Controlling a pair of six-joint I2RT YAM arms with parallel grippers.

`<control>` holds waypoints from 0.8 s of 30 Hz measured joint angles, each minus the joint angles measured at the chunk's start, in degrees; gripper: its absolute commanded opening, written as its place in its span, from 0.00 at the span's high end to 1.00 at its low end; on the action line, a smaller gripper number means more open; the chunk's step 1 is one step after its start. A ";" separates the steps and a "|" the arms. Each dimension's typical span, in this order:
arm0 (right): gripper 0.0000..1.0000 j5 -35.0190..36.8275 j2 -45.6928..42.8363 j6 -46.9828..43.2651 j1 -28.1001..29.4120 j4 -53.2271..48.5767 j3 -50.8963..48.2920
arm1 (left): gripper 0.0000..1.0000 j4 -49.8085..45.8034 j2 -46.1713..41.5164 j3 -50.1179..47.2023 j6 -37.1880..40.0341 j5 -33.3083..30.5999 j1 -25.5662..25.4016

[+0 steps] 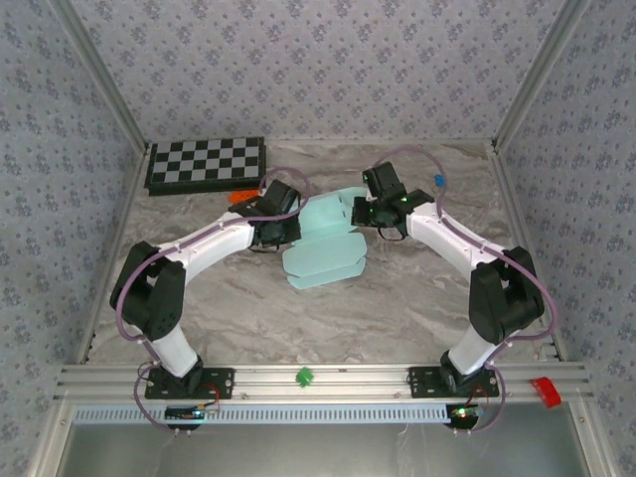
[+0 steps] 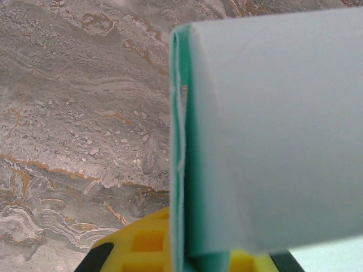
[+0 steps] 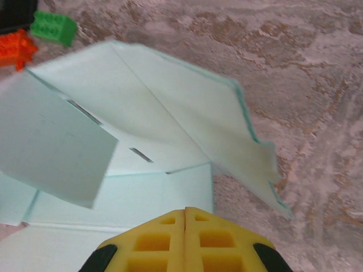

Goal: Fold the paper box

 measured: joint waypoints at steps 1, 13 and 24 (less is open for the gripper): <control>1.00 0.52 0.00 -0.33 0.00 -0.68 0.00 | 1.00 0.00 0.00 0.00 0.00 -0.02 0.00; 1.00 4.09 1.01 -1.84 0.00 -4.00 0.39 | 1.00 0.00 0.00 0.00 0.02 0.83 0.00; 1.00 2.45 1.64 -1.81 0.00 -3.21 0.46 | 1.00 0.00 0.00 0.00 0.04 0.85 0.00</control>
